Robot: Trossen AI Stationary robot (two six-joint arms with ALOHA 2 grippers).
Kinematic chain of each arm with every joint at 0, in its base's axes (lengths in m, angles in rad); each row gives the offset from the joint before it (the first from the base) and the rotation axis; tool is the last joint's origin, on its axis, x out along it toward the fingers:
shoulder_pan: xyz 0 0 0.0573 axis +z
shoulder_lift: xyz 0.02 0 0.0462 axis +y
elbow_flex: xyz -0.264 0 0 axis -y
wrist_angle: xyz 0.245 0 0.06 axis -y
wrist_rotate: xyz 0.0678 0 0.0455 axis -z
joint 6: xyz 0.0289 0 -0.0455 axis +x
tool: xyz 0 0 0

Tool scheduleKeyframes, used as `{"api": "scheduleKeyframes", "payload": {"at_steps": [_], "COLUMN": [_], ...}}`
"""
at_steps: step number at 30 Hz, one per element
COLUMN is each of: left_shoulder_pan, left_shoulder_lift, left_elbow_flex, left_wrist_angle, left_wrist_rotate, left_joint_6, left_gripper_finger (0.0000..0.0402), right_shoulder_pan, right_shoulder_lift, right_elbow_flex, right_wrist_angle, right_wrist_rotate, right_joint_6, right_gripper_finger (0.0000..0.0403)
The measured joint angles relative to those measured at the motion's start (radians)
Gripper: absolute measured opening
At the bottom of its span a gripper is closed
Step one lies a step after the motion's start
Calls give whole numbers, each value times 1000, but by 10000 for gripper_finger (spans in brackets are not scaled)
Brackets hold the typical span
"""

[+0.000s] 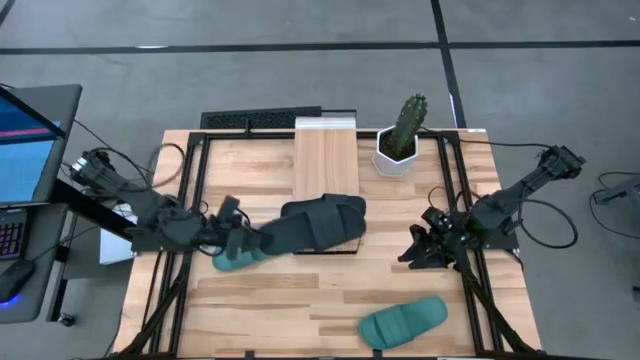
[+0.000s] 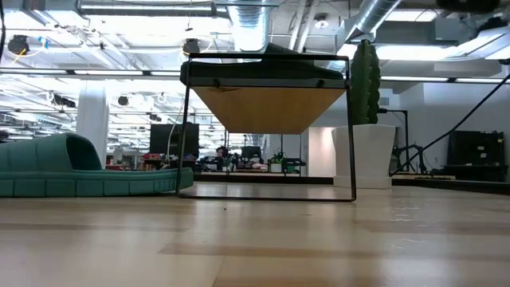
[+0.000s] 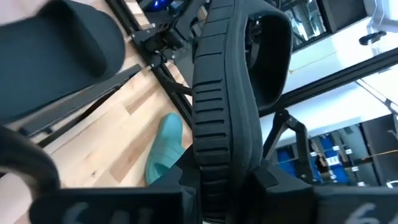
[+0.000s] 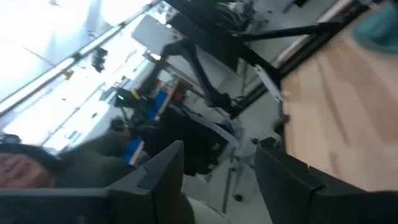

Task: Pick and place slides into the shelf
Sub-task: Put the black slipper on the shelf

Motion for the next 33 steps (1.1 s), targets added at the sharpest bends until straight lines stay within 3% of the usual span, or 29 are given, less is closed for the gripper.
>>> {"api": "scheduleKeyframes", "payload": {"at_steps": [8,15,22,33], "left_shoulder_pan": [164,410,694,1097], "left_shoulder_lift": [-152,-166,-98,0], "left_elbow_flex": [0,0,0,-1], "left_wrist_angle": [-135,-173,-121,-78], "left_wrist_rotate": [160,380,712,1205], "left_joint_6": [-50,3,76,184], "left_gripper_finger": [38,38,37,37], "right_shoulder_pan": [-1,-2,-2,-2], "right_shoulder_lift": [0,0,0,2], "right_elbow_flex": [0,0,0,0], "right_wrist_angle": [-172,-388,-496,-506], "right_wrist_rotate": [73,129,150,181], "right_joint_6": [0,0,0,41], "right_gripper_finger": [155,139,128,121]}}
